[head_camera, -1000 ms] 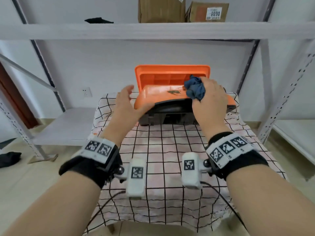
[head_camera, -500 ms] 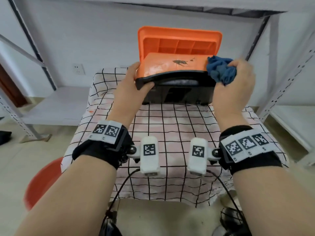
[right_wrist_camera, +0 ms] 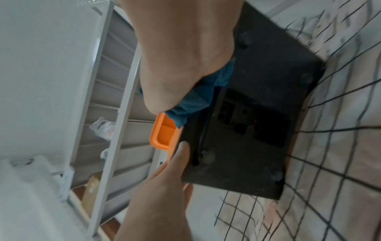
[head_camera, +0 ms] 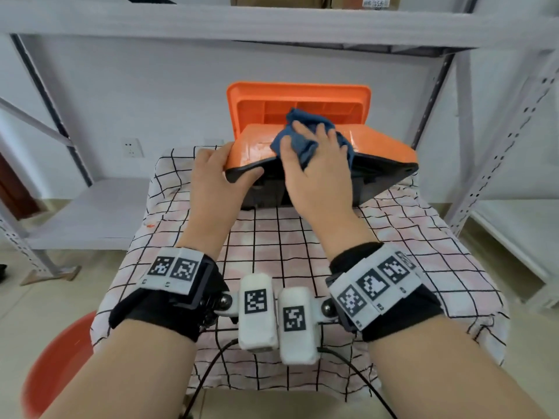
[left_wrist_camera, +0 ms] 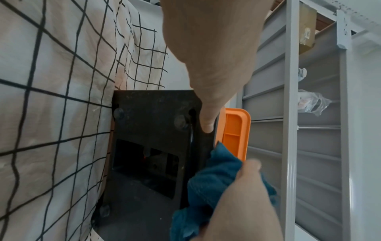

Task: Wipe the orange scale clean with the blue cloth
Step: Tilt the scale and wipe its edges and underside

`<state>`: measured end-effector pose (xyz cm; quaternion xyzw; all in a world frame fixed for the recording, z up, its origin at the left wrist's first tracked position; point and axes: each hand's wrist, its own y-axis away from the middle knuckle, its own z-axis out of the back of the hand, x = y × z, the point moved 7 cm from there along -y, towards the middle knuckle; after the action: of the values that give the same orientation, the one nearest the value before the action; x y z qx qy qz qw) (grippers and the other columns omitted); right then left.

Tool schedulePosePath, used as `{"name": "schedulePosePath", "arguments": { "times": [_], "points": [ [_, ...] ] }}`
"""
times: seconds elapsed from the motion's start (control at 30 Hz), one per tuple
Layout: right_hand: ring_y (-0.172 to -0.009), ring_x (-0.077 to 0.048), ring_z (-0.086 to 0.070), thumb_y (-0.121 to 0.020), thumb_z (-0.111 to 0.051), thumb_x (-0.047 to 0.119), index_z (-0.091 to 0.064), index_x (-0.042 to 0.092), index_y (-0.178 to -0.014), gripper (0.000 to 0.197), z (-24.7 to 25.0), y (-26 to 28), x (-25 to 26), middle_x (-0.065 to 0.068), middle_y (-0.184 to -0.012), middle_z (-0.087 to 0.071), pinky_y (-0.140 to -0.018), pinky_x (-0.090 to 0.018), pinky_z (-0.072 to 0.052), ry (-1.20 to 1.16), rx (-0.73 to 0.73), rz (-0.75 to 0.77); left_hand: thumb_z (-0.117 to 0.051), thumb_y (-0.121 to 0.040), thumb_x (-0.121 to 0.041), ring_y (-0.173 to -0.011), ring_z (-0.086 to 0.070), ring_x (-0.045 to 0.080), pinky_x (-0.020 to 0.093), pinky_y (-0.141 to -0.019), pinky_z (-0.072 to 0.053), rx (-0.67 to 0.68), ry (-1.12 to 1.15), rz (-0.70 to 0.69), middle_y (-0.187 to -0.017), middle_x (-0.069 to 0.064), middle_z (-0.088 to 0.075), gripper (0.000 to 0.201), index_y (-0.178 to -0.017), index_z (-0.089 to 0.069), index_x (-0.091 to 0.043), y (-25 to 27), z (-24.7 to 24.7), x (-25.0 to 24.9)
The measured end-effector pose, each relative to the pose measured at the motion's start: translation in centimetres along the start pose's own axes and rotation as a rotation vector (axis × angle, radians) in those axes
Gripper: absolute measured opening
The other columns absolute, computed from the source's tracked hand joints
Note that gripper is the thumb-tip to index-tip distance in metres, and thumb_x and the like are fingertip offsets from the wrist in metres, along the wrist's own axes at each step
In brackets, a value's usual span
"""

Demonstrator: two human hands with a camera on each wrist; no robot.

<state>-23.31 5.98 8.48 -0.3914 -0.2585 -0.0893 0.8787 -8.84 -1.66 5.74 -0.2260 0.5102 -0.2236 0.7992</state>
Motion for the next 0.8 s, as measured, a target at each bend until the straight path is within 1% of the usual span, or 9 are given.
{"name": "schedulePosePath", "arguments": {
  "times": [0.07,0.13,0.23,0.3,0.37,0.5,0.57,0.67,0.8],
  "points": [
    [-0.142,-0.028,-0.021,-0.094,-0.034,0.05,-0.046,0.023,-0.137,0.053,-0.9,0.0,1.3,-0.009,-0.149,-0.037,-0.117,-0.047,-0.009,0.068,0.039,0.07,-0.072,-0.08,-0.028,-0.092,-0.046,0.01,0.011,-0.081,-0.037,0.011,0.013,-0.004,-0.102,-0.001,-0.044,0.049,-0.126,-0.058,-0.018,0.0,0.1,0.2],
    [-0.145,-0.025,-0.013,-0.093,-0.032,0.057,-0.043,0.029,-0.14,0.055,-2.0,0.1,1.9,-0.006,-0.154,-0.027,-0.117,-0.046,-0.003,0.151,0.137,0.121,-0.07,-0.081,-0.026,-0.091,-0.047,0.01,0.006,-0.076,-0.035,0.022,0.031,-0.003,-0.101,-0.001,-0.045,0.046,-0.125,-0.059,-0.018,-0.1,0.2,0.5],
    [-0.146,-0.022,-0.003,-0.092,-0.027,0.063,-0.031,0.036,-0.144,0.059,-2.0,0.0,1.0,-0.003,-0.158,-0.014,-0.117,-0.046,0.002,0.312,0.243,0.179,-0.069,-0.082,-0.028,-0.09,-0.047,0.009,0.013,-0.079,-0.038,0.016,0.013,-0.024,-0.1,-0.001,-0.049,0.044,-0.124,-0.06,-0.019,-0.1,0.4,0.4],
    [-0.146,-0.022,-0.009,-0.093,-0.029,0.057,-0.031,0.035,-0.144,0.056,-0.5,-0.4,-0.8,-0.003,-0.157,-0.018,-0.117,-0.048,-0.002,0.423,0.204,0.198,-0.07,-0.082,-0.03,-0.089,-0.046,0.006,0.01,-0.078,-0.036,0.005,-0.013,-0.031,-0.099,-0.002,-0.049,0.043,-0.122,-0.06,-0.02,-0.1,0.5,0.3],
    [-0.144,-0.025,-0.019,-0.088,-0.037,0.047,-0.039,0.029,-0.141,0.057,1.8,-0.3,-3.5,-0.008,-0.154,-0.027,-0.116,-0.049,-0.008,0.478,0.095,0.155,-0.069,-0.083,-0.032,-0.09,-0.045,0.006,0.006,-0.075,-0.034,0.005,-0.022,-0.02,-0.102,-0.003,-0.049,0.043,-0.123,-0.059,-0.021,0.1,0.6,0.2],
    [-0.141,-0.03,-0.024,-0.089,-0.046,0.038,-0.046,0.019,-0.138,0.053,4.7,0.3,-7.5,-0.013,-0.15,-0.034,-0.117,-0.048,-0.011,0.476,-0.045,0.005,-0.069,-0.083,-0.034,-0.095,-0.047,0.007,0.017,-0.082,-0.035,0.023,-0.012,-0.016,-0.106,-0.003,-0.05,0.046,-0.125,-0.058,-0.022,0.4,0.4,-0.2],
    [-0.137,-0.034,-0.031,-0.086,-0.047,0.032,-0.051,0.012,-0.133,0.051,3.8,0.1,-6.1,-0.017,-0.144,-0.042,-0.115,-0.05,-0.019,0.452,-0.077,0.018,-0.069,-0.083,-0.034,-0.096,-0.048,0.008,0.016,-0.082,-0.036,0.022,0.003,-0.006,-0.107,-0.003,-0.051,0.046,-0.125,-0.058,-0.022,0.4,0.3,-0.1],
    [-0.126,-0.036,-0.044,-0.079,-0.047,0.025,-0.057,0.006,-0.125,0.05,-0.4,0.2,-0.7,-0.018,-0.133,-0.052,-0.107,-0.052,-0.032,0.355,-0.027,0.237,-0.071,-0.081,-0.031,-0.09,-0.048,0.008,0.008,-0.075,-0.034,0.008,0.001,-0.018,-0.1,-0.003,-0.051,0.043,-0.121,-0.061,-0.021,0.3,0.5,0.1],
    [-0.133,-0.035,-0.038,-0.078,-0.048,0.011,-0.053,0.008,-0.132,0.054,-2.9,0.4,2.3,-0.015,-0.14,-0.048,-0.111,-0.05,-0.025,0.23,0.135,0.376,-0.071,-0.08,-0.029,-0.086,-0.048,0.008,0.008,-0.073,-0.035,0.012,-0.006,-0.053,-0.095,-0.002,-0.051,0.039,-0.117,-0.063,-0.02,0.1,0.5,0.3]
  ]
}}
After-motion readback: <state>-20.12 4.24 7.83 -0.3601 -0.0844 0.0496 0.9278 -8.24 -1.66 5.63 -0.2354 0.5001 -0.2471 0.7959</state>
